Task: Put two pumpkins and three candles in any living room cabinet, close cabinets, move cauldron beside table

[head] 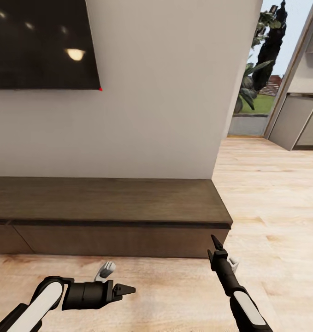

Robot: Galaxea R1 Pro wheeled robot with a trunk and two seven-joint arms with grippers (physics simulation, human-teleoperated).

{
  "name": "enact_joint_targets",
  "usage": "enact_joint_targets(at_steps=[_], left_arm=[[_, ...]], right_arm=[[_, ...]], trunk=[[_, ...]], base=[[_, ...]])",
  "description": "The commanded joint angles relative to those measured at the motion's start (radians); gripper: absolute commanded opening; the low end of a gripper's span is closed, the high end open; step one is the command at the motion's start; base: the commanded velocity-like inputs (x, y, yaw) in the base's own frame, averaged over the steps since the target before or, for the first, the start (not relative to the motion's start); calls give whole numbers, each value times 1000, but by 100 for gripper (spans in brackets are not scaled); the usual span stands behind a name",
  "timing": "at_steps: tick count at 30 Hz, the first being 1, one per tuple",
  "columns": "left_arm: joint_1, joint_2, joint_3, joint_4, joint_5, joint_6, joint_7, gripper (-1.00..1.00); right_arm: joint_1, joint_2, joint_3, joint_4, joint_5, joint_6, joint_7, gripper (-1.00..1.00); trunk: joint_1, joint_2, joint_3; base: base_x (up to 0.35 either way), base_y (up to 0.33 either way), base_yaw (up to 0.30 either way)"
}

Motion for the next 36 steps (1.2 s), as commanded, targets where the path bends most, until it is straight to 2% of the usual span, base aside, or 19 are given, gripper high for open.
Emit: enact_joint_targets(at_steps=[1,4,10,13,17,26,36], left_arm=[[-1,1,-1,0,-9,1,-10,100],[-1,1,-1,0,-8,1,-10,100],[-1,1,-2,0,-8,1,-10,100],[-1,1,-2,0,-8,1,-10,100],[-1,0,-2,0,-8,1,-10,100],[-1,0,-2,0,-8,1,-10,100],[-1,1,-2,0,-8,1,-10,100]], right_arm=[[-1,1,-4,0,-10,10,2,100],[-1,0,-4,0,-9,10,2,100],[-1,0,-4,0,-8,7,14,100],[-1,0,-4,0,-9,7,36,100],[-1,0,-4,0,-12,7,49,100],[-1,0,-4,0,-14,7,51,100],[-1,0,-4,0,-12,7,51,100]], trunk=[[0,-1,-5],[0,-1,-5],[3,-2,-28],[3,-2,-28],[5,-3,-43],[5,-3,-43],[5,-3,-43]], base=[[0,0,0],[0,0,0],[0,0,0],[0,0,0],[0,0,0],[3,0,0],[120,0,0]])
